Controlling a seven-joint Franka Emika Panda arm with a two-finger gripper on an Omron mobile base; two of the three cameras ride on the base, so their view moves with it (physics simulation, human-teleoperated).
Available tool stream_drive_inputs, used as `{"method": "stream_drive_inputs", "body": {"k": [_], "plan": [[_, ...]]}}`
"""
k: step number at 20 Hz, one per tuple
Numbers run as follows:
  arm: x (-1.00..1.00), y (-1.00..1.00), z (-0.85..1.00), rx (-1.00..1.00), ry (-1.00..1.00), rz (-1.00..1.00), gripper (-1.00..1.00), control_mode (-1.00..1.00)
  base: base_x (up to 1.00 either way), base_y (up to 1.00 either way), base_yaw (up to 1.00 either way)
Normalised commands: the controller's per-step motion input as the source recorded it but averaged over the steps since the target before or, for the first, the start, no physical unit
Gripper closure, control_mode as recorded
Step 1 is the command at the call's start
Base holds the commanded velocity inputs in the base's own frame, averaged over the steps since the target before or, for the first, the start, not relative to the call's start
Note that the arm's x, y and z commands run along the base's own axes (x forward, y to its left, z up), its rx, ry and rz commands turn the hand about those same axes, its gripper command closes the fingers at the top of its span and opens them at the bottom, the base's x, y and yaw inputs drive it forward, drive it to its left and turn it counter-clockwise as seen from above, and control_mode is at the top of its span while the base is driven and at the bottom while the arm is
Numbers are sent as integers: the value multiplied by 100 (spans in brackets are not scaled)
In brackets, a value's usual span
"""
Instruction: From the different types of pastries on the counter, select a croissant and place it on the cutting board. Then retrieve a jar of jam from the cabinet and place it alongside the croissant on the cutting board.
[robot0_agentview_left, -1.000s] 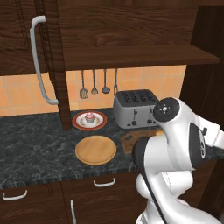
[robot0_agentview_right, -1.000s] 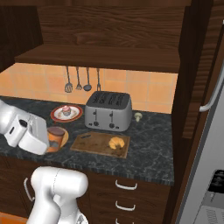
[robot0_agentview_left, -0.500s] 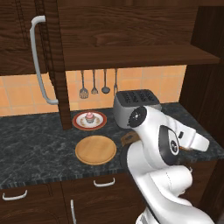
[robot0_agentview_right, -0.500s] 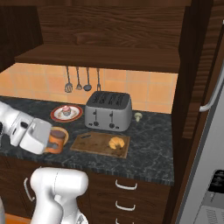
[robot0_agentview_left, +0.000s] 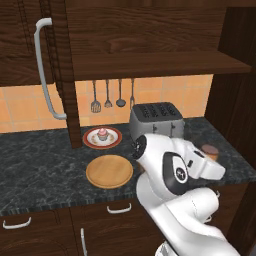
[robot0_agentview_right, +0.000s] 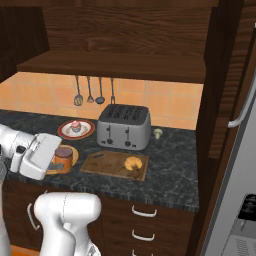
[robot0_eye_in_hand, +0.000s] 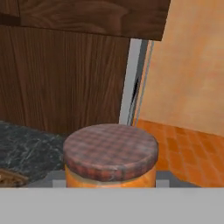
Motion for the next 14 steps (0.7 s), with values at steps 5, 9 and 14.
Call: {"method": "stream_drive_inputs", "body": {"k": [5,9,14], "plan": [[0,0,-17,-17,-35,0,100,-100,0,0,0],[70,-27,-37,0,-4,0,100,-100,0,0,0],[97,-16,-83,-5,-7,0,100,-100,0,0,0]]}}
